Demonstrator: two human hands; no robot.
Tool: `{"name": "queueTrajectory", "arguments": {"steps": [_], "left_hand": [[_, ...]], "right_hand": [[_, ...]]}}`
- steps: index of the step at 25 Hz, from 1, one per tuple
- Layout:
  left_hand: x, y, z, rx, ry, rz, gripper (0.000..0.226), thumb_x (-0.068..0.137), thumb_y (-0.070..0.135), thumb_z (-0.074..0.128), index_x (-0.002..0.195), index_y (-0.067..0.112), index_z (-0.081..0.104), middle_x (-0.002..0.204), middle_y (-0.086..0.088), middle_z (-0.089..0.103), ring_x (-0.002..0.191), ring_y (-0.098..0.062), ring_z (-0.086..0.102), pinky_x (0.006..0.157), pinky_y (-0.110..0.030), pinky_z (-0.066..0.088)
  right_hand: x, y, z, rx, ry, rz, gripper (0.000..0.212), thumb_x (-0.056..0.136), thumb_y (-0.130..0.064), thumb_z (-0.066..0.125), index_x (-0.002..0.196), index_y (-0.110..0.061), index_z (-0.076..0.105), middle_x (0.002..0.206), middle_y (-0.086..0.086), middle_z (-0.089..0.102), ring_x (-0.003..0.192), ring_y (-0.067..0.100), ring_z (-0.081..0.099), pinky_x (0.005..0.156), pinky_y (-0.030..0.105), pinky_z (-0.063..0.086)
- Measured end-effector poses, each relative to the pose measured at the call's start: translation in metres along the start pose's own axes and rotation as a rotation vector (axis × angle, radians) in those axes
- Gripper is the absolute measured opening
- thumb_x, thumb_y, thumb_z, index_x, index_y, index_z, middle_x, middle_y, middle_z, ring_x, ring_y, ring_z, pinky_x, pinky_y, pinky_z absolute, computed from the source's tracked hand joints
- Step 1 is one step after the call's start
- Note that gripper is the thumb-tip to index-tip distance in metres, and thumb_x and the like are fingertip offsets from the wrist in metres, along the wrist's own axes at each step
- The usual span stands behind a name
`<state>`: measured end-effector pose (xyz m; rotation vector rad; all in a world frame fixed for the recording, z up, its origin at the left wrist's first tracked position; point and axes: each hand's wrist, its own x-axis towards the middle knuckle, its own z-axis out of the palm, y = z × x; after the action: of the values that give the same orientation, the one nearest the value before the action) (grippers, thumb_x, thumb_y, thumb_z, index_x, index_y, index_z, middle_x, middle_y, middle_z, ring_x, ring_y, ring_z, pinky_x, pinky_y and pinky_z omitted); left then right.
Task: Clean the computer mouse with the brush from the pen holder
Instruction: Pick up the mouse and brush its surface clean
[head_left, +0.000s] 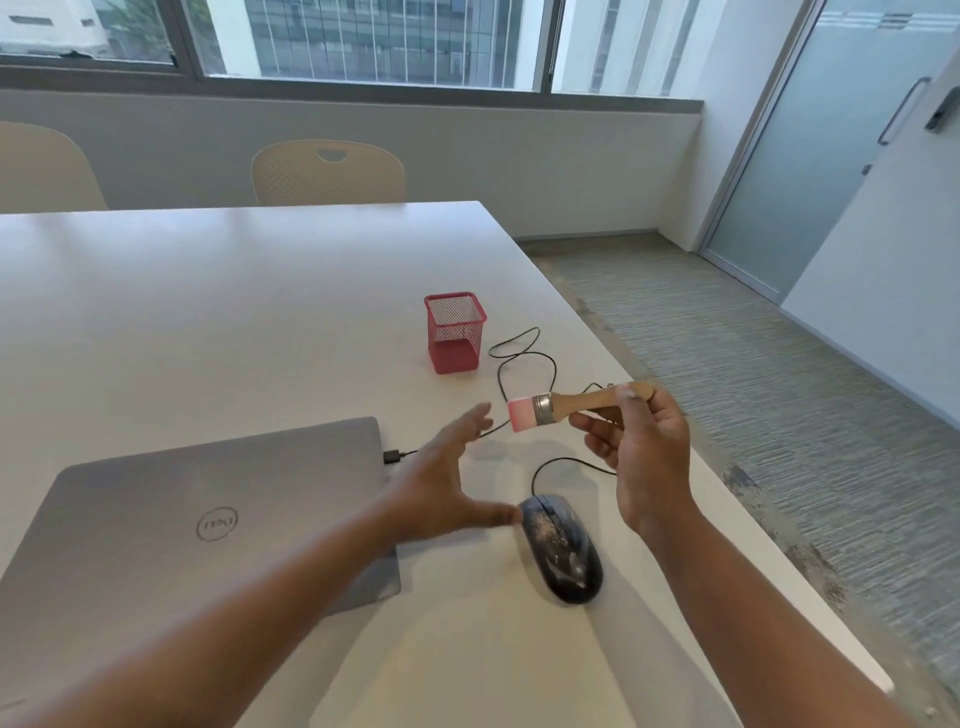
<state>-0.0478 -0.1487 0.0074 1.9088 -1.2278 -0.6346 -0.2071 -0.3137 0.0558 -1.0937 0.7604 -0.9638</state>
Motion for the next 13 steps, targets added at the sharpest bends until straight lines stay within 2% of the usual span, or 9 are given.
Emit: {"name": "queueTrajectory", "arguments": {"steps": [3, 6, 8, 10, 13], "left_hand": [[-0.025, 0.008, 0.027, -0.018, -0.046, -0.026, 0.145, 0.063, 0.055, 0.103, 0.174, 0.042, 0.011, 0.162, 0.020, 0.041, 0.152, -0.003, 0.034, 0.133, -0.037, 0.029], [-0.041, 0.019, 0.044, 0.054, -0.106, -0.068, 0.162, 0.052, 0.074, 0.094, 0.172, 0.047, -0.012, 0.173, 0.015, 0.031, 0.161, -0.011, 0.020, 0.135, -0.044, 0.020], [-0.046, 0.026, 0.054, 0.054, -0.133, -0.091, 0.166, 0.049, 0.078, 0.091, 0.163, 0.056, -0.028, 0.176, 0.012, 0.025, 0.166, -0.017, 0.011, 0.136, -0.051, 0.015], [-0.047, 0.030, 0.065, 0.036, -0.122, -0.107, 0.168, 0.052, 0.075, 0.094, 0.154, 0.063, -0.038, 0.177, 0.009, 0.024, 0.166, -0.021, 0.011, 0.136, -0.048, 0.012], [-0.044, 0.032, 0.077, 0.070, -0.083, -0.121, 0.172, 0.052, 0.074, 0.096, 0.148, 0.063, -0.046, 0.175, 0.002, 0.023, 0.163, -0.024, 0.014, 0.125, -0.036, 0.012]], "right_hand": [[-0.014, 0.006, -0.021, 0.043, 0.050, 0.075, 0.009, 0.106, -0.023, 0.050, 0.100, -0.020, 0.056, 0.076, 0.001, 0.077, 0.071, 0.024, 0.078, 0.056, 0.026, 0.055], [-0.026, 0.011, -0.039, 0.075, 0.082, 0.135, 0.009, 0.106, -0.023, 0.052, 0.099, -0.019, 0.057, 0.079, 0.006, 0.077, 0.072, 0.026, 0.078, 0.055, 0.027, 0.056], [-0.032, 0.014, -0.050, 0.096, 0.105, 0.165, 0.010, 0.106, -0.023, 0.051, 0.099, -0.018, 0.056, 0.081, 0.010, 0.076, 0.072, 0.026, 0.078, 0.054, 0.027, 0.056], [-0.037, 0.016, -0.059, 0.125, 0.133, 0.198, 0.010, 0.106, -0.022, 0.052, 0.098, -0.018, 0.055, 0.085, 0.014, 0.075, 0.071, 0.027, 0.078, 0.052, 0.028, 0.055], [-0.041, 0.020, -0.069, 0.163, 0.165, 0.252, 0.008, 0.106, -0.022, 0.052, 0.100, -0.017, 0.053, 0.093, 0.019, 0.073, 0.070, 0.027, 0.078, 0.051, 0.028, 0.054]]}}
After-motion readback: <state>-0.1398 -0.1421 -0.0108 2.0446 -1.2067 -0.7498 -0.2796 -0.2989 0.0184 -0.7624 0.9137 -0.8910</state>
